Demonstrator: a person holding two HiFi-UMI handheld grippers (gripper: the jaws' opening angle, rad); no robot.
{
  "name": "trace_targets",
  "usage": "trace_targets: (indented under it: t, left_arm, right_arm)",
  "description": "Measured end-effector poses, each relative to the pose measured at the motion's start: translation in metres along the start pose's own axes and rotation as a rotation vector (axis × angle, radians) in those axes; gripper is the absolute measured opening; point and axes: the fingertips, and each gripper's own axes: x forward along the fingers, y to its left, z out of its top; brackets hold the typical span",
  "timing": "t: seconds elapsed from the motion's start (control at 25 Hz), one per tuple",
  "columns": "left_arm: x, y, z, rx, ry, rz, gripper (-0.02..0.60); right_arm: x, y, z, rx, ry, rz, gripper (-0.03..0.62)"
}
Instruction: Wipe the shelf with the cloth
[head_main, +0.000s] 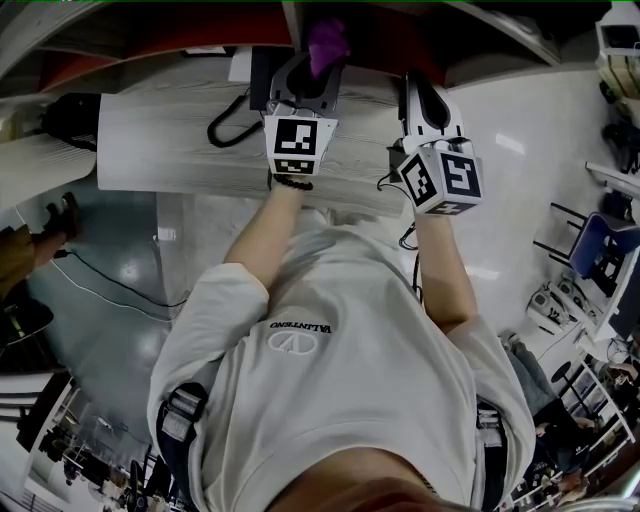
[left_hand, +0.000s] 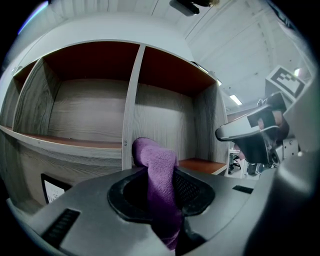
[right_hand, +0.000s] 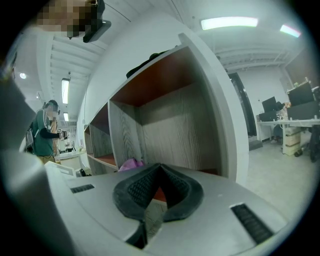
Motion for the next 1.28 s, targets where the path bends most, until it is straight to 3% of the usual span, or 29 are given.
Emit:
trace_targets:
  t: [0.6,0.84,1.28]
  left_arm:
    - [-0.002,0.000,-0.005,0.021,-0.030,-0.008,0.097]
    - [-0.008,-0.007,-0.003,0.067,-0.042,-0.026,0.097]
    - [-0.072,-0.010,0.044,0.156,-0.115,-0.102,0.097]
  right_arm:
    - [-0.013,-0.001,-0.002,-0.005,-0.006,-0.003,0.002]
    - [-0.036,-0.014,-0.002,-0.038,-0.009,-0.021,0.001]
    - [-0.089,-0.026,0.012,-0.072,-0.054,-0.074,0.000]
